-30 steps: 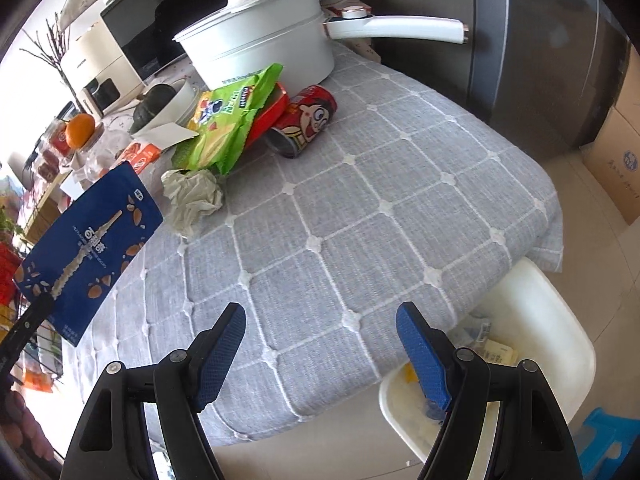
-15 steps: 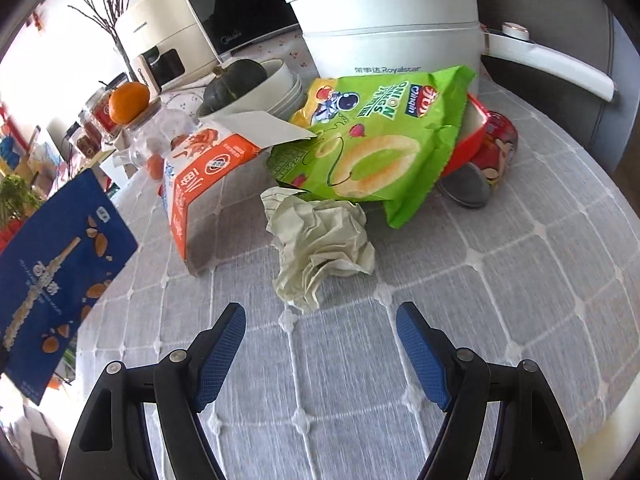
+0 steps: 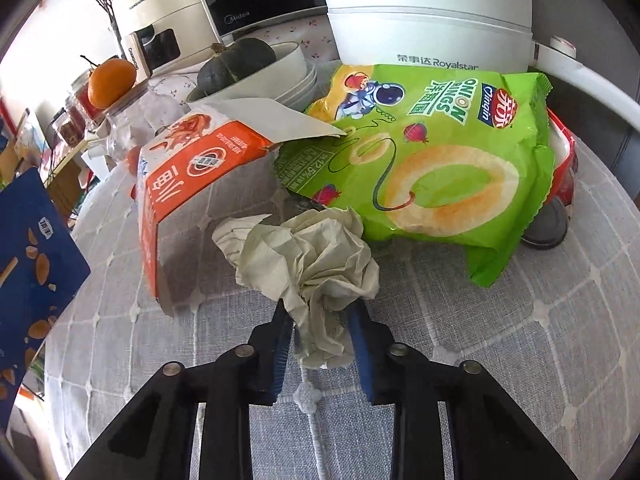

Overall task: Collect trash
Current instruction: 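Carry the box and tissue with both tools over the white bin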

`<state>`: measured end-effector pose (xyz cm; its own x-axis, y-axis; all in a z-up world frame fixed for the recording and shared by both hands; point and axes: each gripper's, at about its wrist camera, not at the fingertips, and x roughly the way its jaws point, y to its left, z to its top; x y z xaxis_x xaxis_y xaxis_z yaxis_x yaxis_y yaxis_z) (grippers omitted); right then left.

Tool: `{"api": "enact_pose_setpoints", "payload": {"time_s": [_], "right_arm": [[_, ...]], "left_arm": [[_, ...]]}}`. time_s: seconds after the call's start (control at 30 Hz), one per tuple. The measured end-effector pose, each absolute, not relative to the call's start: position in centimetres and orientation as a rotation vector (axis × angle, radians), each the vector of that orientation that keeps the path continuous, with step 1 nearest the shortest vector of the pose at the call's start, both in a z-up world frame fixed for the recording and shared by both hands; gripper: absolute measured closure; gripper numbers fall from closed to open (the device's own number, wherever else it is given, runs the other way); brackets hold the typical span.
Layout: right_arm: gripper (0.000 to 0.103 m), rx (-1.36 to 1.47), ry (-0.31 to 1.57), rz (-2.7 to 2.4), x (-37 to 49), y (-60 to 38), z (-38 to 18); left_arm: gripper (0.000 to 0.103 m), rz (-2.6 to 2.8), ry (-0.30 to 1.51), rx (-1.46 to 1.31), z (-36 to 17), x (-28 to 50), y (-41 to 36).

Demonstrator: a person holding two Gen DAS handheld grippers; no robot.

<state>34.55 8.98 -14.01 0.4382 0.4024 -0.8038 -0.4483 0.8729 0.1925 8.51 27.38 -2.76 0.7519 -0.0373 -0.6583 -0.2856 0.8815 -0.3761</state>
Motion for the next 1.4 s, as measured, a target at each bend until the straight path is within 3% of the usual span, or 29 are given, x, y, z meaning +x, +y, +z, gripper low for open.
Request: {"api": "enact_pose_setpoints", "payload": {"time_s": [0.07, 0.9, 1.4], "right_arm": [[0.091, -0.07, 0.967, 0.555, 33.8, 8.8, -13.3], [0.091, -0.055, 0.92, 0.598, 23.4, -5.5, -4.9], [0.091, 0.078, 1.017, 0.32, 21.1, -22.7, -4.8]], "left_arm": [[0.078, 0.14, 0.709, -0.493, -2.7, 8.3, 27.6], [0.078, -0.005, 0.717, -0.509, -1.7, 7.6, 23.1], [0.078, -0.401, 0.879, -0.353, -3.0, 10.2, 6.0]]}}
